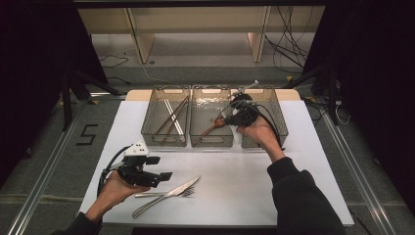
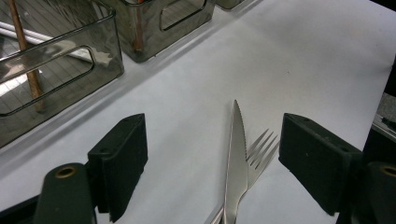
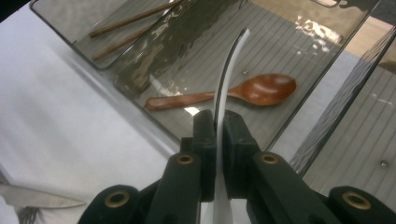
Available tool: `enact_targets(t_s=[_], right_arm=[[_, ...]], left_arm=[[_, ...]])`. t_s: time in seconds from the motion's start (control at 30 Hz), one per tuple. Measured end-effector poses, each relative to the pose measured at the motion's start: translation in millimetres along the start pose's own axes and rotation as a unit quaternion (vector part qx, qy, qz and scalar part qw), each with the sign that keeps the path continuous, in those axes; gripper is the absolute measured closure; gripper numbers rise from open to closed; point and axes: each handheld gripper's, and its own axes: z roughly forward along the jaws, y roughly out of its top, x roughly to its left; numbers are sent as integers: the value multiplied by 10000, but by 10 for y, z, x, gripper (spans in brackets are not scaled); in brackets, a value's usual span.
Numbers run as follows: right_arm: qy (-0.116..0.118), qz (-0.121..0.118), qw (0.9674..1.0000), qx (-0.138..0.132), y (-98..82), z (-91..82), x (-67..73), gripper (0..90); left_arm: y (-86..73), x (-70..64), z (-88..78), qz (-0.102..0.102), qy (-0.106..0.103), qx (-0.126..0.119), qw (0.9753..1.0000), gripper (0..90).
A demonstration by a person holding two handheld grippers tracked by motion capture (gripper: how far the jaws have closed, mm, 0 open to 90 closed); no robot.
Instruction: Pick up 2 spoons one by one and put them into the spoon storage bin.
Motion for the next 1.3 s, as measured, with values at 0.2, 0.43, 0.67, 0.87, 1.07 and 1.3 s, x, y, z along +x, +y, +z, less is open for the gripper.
enact_targets(t_s=[0.2, 0.43, 0.67, 0.87, 1.07, 1.3], right_arm=[[-36, 79, 10000, -45, 98, 79, -19, 859], [-148, 126, 9998, -12, 210, 218, -46, 859], [-313, 242, 9992, -55, 332, 336, -115, 858], [-364, 335, 9988, -66, 381, 409, -142, 858], [-448, 292, 9985, -86, 404, 502, -159, 857], [-523, 357, 9980, 10, 398, 600, -181, 854]], left_arm=[[2, 2, -7, 11, 5, -4, 10000, 226], [1, 6, -5, 26, -11, 21, 10000, 226], [-4, 14, -4, 26, -23, 3, 10000, 226], [-8, 19, 0, -4, -19, -21, 10000, 226], [-16, 23, 17, 2, -27, 34, 10000, 226], [-19, 18, 23, 2, -44, 29, 10000, 226]])
